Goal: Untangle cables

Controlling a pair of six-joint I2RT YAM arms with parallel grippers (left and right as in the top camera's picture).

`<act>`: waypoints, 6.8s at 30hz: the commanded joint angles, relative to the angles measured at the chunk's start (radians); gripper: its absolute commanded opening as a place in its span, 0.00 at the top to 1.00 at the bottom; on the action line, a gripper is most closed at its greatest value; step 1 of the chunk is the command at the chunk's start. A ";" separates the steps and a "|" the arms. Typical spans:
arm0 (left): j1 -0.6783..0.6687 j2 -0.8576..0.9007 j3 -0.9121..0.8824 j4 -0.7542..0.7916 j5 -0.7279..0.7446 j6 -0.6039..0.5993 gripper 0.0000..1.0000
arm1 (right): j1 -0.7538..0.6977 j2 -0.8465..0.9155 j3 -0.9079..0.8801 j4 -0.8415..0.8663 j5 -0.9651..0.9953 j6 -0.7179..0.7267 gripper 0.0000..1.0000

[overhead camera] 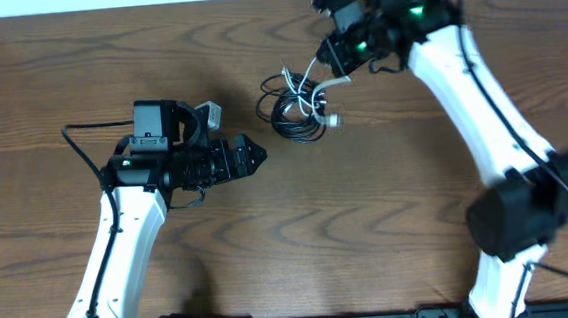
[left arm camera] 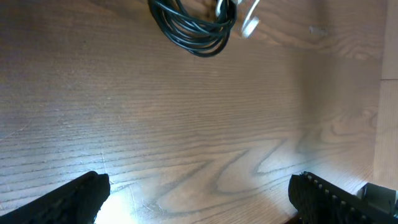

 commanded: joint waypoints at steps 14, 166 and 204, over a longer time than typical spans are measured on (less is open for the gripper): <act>0.003 0.007 0.011 0.000 0.012 0.006 0.02 | 0.004 -0.220 0.018 0.039 0.008 -0.002 0.65; -0.383 0.692 0.424 0.585 -0.283 -1.101 0.59 | -0.325 0.004 -0.066 -0.159 0.209 0.200 0.01; -0.384 0.530 0.426 0.655 -0.064 -0.952 0.93 | -0.323 0.004 -0.067 -0.160 0.206 0.201 0.01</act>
